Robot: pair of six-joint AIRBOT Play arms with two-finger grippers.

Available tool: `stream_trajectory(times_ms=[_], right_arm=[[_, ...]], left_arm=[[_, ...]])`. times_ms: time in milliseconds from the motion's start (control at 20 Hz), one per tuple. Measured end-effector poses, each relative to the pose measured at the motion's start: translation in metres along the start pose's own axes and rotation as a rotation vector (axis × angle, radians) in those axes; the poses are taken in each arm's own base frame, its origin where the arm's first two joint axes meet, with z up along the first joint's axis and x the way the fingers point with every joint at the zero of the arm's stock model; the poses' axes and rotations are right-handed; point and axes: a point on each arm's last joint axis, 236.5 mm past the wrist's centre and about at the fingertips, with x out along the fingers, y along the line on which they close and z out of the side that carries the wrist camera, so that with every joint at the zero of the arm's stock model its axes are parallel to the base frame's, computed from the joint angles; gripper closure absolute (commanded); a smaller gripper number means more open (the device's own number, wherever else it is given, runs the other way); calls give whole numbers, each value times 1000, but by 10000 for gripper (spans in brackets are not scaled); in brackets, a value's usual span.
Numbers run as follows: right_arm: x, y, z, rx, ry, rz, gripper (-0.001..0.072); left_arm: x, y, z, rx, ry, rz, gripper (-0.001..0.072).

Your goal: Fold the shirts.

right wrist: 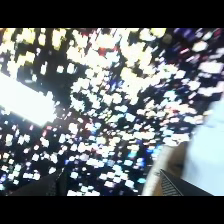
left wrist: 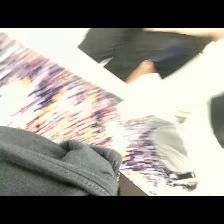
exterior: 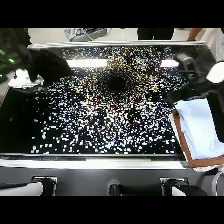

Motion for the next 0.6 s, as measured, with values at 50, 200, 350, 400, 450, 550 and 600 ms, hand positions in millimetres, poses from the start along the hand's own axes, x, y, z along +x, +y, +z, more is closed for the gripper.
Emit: stream_trajectory(times_ms=[50,200,350,400,450,550,600], right_arm=[[-16,0,1,-6,-30,-20,45],[-69,5,0,-24,-132,-82,45],[-118,14,-6,-28,-230,-132,46],[-131,17,-10,-29,-252,-142,46],[-141,21,-15,-29,-266,-148,46],[-150,27,-27,-27,-253,-143,46],[-150,30,-34,-25,-231,-133,46]], left_arm=[[-16,-48,5,74,-18,-53,677],[-64,-181,-8,241,-42,-226,677],[-104,-273,-38,287,-30,-388,677],[-110,-291,-52,276,-4,-429,677],[-112,-302,-68,256,34,-455,677],[-104,-303,-100,208,115,-467,677],[-95,-296,-122,179,169,-459,676]])
